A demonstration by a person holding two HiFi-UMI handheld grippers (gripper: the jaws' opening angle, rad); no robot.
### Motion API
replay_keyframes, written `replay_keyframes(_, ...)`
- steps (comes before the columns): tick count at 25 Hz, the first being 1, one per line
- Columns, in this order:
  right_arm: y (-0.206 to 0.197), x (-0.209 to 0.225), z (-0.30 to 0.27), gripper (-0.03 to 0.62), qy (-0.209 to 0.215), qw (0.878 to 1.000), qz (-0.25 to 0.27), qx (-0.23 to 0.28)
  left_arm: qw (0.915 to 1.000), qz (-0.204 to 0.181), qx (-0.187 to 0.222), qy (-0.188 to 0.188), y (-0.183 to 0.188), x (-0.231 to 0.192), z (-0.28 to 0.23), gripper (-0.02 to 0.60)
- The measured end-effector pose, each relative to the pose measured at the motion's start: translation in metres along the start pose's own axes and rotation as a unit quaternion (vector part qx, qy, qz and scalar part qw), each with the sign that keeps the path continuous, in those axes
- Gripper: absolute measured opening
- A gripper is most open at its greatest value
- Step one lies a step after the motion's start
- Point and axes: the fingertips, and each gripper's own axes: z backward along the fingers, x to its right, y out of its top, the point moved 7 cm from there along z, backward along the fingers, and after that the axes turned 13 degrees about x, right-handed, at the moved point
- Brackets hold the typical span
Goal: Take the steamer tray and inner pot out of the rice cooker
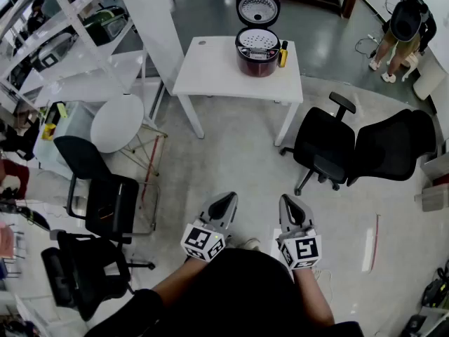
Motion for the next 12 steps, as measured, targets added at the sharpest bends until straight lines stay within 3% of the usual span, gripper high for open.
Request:
replay_keyframes(6,0.002,0.002,-0.005,0.000,-0.004,1.000,-0.013,0.008,1.0000,-0.003,0.007,-0.002,0.008,-0.004,-0.008,0.008)
replay_keyframes(12,0.006,0.005,-0.011,0.002,0.026,1.000,-0.015,-0.002,0.9999,-0.006,0.015,-0.002,0.013,-0.006,-0.020,0.008)
